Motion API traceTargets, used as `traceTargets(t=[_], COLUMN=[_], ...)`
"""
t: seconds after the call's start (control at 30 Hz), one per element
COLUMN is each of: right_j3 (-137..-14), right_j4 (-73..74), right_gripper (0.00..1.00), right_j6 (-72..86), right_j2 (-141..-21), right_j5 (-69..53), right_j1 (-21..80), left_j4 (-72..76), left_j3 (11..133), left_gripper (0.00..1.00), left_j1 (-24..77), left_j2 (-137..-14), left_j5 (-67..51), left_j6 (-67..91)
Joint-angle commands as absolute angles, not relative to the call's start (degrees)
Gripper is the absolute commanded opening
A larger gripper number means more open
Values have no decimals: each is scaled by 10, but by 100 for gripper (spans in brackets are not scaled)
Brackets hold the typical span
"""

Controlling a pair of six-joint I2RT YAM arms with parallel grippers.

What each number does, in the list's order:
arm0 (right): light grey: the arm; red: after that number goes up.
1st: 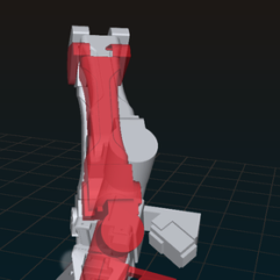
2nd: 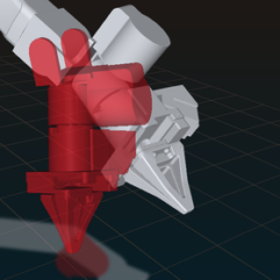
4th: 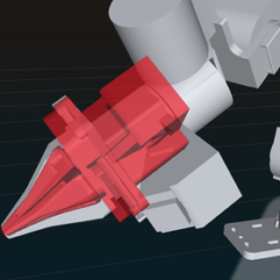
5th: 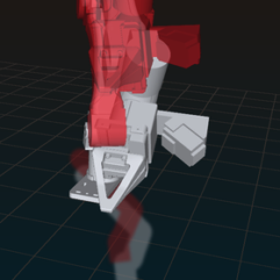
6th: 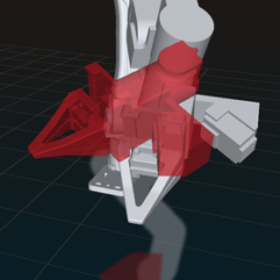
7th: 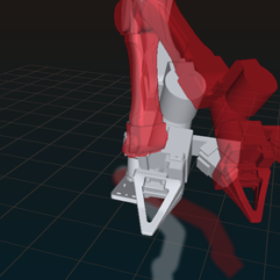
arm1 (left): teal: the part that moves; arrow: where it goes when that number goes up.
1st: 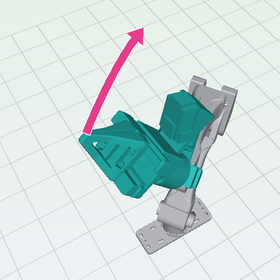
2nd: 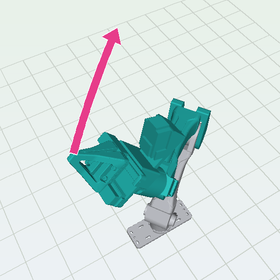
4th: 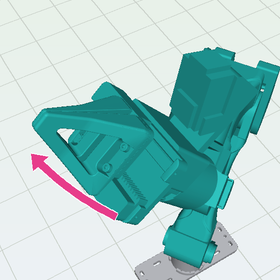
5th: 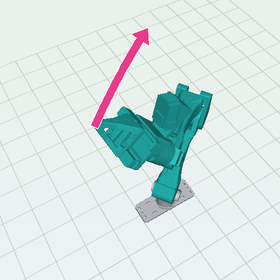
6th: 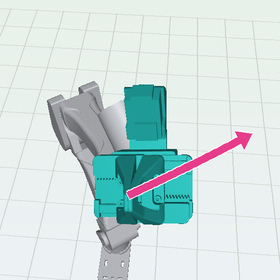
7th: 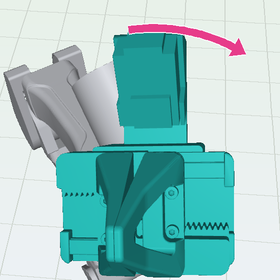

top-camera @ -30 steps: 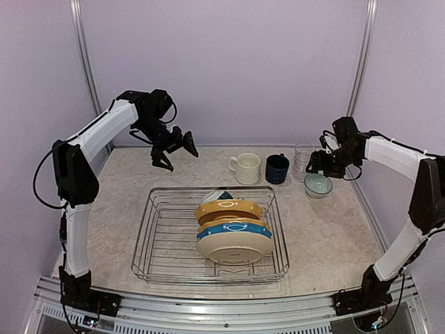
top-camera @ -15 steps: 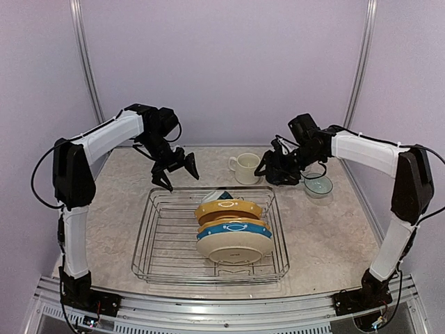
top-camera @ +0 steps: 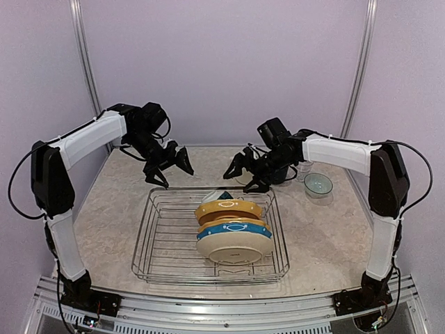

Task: Unload the mixed dishes from the dish rack
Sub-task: Grab the bowl from the dish rack.

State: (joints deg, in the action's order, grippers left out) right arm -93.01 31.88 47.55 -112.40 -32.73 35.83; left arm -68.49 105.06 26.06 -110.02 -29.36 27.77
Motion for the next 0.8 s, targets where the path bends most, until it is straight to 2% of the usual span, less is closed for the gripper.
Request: traceTargets(t=[0.0,0.37,0.63,0.77], right_j3=[-929,-939,-1004,-1014], right_j4=[308,306,321,321], right_gripper=[93,95,94,90], right_j6=[530,558,536,545], right_j2=[-1162,-1190,-1210,-1206], right_j5=[-325,-339,-354,-361], right_j1=[374,398,406,407], left_j4=[-642,-584,-562,-554], left_j3=[1033,974,972,970], left_gripper=[98,98,92,88], left_j1=[254,258,285,294], left_j2=[-1080,-1064,-1088,-1094], left_j5=[-300,-339,-361,-363], left_j6=[265,265,272,280])
